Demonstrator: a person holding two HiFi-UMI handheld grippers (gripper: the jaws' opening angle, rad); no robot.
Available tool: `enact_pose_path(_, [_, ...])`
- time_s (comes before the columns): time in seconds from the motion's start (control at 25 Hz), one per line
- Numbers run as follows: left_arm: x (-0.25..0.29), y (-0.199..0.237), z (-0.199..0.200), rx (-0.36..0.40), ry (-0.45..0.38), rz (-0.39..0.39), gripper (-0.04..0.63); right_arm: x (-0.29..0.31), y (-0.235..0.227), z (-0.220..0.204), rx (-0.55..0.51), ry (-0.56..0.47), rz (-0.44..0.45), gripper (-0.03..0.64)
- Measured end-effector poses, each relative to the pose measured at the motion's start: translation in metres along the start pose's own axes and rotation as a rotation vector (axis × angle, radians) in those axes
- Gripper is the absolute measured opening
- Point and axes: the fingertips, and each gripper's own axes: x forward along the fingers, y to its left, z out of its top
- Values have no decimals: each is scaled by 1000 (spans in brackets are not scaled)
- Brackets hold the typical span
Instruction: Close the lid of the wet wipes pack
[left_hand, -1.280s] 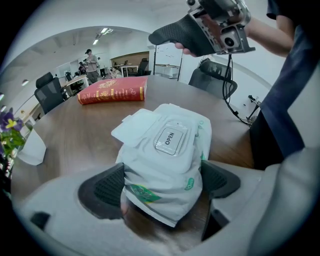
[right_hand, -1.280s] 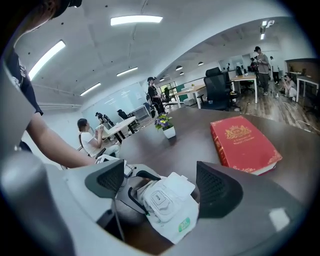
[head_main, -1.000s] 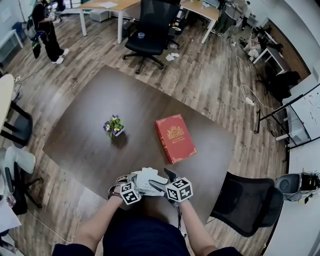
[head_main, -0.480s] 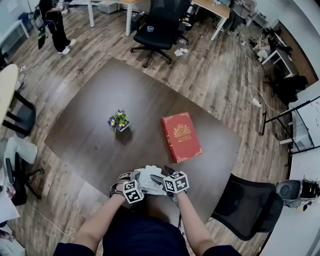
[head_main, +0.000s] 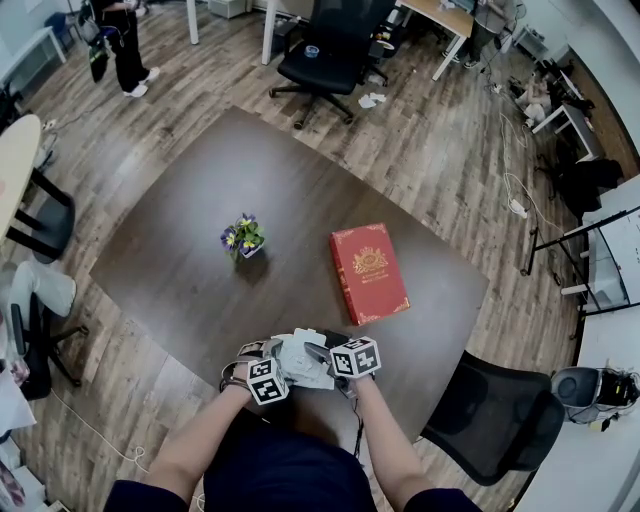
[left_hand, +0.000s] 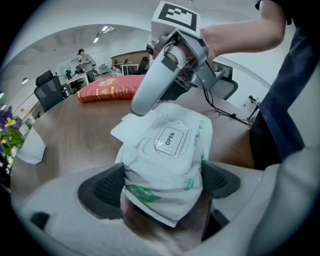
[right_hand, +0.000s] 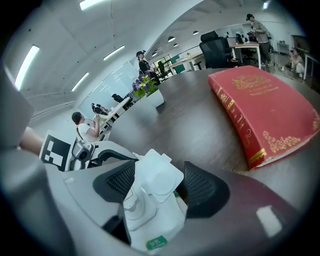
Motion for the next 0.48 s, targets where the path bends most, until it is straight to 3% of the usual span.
enact_pose_path(0.48, [0, -2, 0, -3, 4, -4, 479, -17, 8, 6, 12, -64, 3, 276])
